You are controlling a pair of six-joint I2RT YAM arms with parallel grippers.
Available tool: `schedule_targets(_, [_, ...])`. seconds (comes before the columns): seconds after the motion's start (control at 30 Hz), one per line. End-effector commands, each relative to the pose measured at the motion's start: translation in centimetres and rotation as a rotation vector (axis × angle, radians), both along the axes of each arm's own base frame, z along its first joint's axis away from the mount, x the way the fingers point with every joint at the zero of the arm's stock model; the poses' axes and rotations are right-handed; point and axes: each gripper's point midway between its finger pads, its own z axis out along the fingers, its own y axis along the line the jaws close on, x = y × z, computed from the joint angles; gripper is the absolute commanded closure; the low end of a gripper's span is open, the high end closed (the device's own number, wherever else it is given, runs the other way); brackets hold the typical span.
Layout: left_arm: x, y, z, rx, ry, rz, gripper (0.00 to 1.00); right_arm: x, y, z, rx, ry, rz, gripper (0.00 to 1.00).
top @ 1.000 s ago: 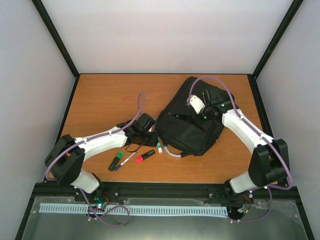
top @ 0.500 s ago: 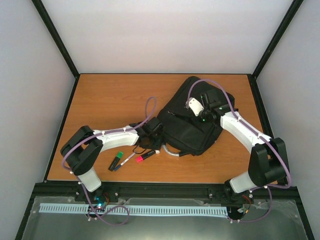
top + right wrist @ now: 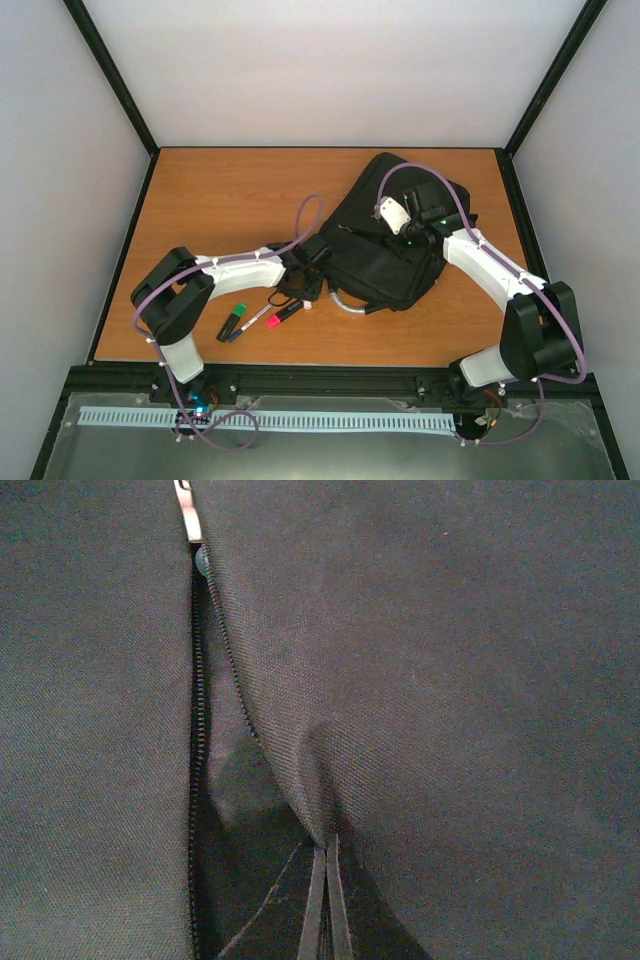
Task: Pack the student bag
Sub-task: Place the stationery in the student bag.
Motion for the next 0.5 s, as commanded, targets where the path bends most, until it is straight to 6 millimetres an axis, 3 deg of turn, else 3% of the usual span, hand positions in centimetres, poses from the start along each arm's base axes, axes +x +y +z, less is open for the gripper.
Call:
schedule_targets(0.0, [0.4, -1.0, 0.4, 0.015, 0.002, -0.058, 0.68, 0.7, -0.6, 0.8, -0.020, -0.056, -0.020, 0.97])
schedule_targets(0.27, [-0.7, -4.2, 0.9, -0.103, 0.024, -0.224, 0.72, 0.7, -0.6, 0.5, -0.024, -0.050, -0.019, 0.97])
schedule_targets(0.47, [-2.1, -2.5, 0.7, -0.002, 0.044, -0.258, 0.58, 0.6, -0.5, 0.4, -0.022, -0.046, -0.015, 0.97])
